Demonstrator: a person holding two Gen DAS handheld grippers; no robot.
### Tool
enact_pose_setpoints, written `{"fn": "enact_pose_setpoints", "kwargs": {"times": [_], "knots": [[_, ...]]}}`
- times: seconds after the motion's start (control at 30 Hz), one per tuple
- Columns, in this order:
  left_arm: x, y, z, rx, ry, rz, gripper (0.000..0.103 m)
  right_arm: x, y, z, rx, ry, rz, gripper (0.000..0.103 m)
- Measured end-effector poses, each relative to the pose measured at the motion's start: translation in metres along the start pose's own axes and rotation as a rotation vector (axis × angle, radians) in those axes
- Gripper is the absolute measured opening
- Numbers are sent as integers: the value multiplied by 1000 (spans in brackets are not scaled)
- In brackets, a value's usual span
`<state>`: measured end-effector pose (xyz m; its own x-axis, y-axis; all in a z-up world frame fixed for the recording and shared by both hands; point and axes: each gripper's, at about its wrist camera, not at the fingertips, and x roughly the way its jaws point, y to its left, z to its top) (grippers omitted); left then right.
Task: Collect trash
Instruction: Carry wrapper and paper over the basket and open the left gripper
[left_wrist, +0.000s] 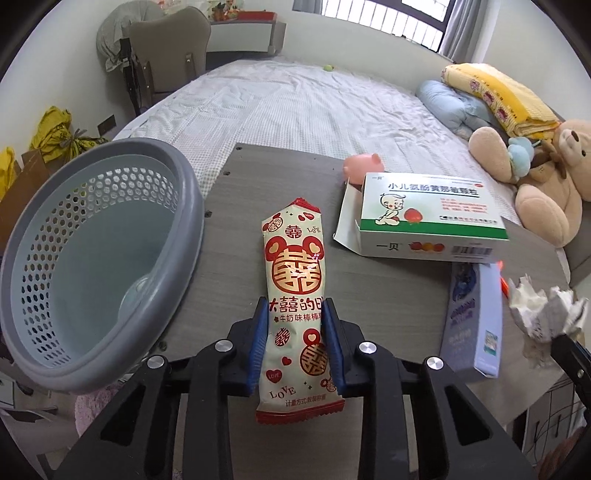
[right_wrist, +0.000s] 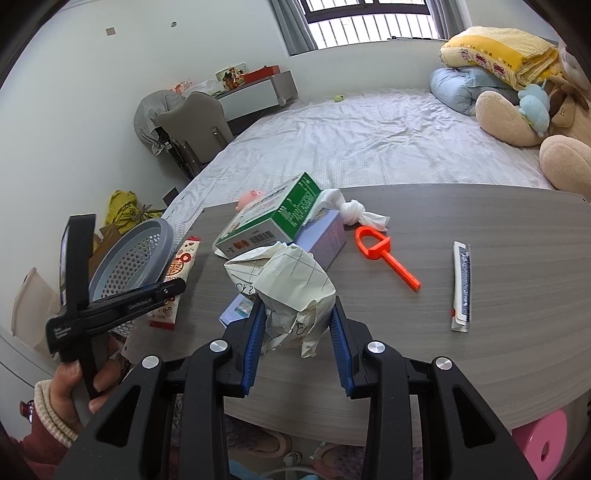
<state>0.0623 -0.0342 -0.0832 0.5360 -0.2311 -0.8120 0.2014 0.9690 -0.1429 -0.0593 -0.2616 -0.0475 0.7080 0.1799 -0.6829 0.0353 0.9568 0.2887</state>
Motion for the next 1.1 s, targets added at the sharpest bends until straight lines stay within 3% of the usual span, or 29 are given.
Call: {"fn": "enact_pose_setpoints", "kwargs": {"times": [0.3, 0.57, 0.9, 1.1], "knots": [[-51, 20, 0, 8, -108, 45, 29, 6, 40, 15, -70, -17, 60, 33], [-75, 69, 6, -46, -158, 133, 29, 36, 104, 38, -155, 0, 179, 33], [-79, 136, 8, -133, -169, 212, 29, 106, 196, 56, -268, 94, 297, 33], [-66, 172, 10, -162, -129, 226, 30, 139, 241, 58, -315, 134, 329, 33]]}}
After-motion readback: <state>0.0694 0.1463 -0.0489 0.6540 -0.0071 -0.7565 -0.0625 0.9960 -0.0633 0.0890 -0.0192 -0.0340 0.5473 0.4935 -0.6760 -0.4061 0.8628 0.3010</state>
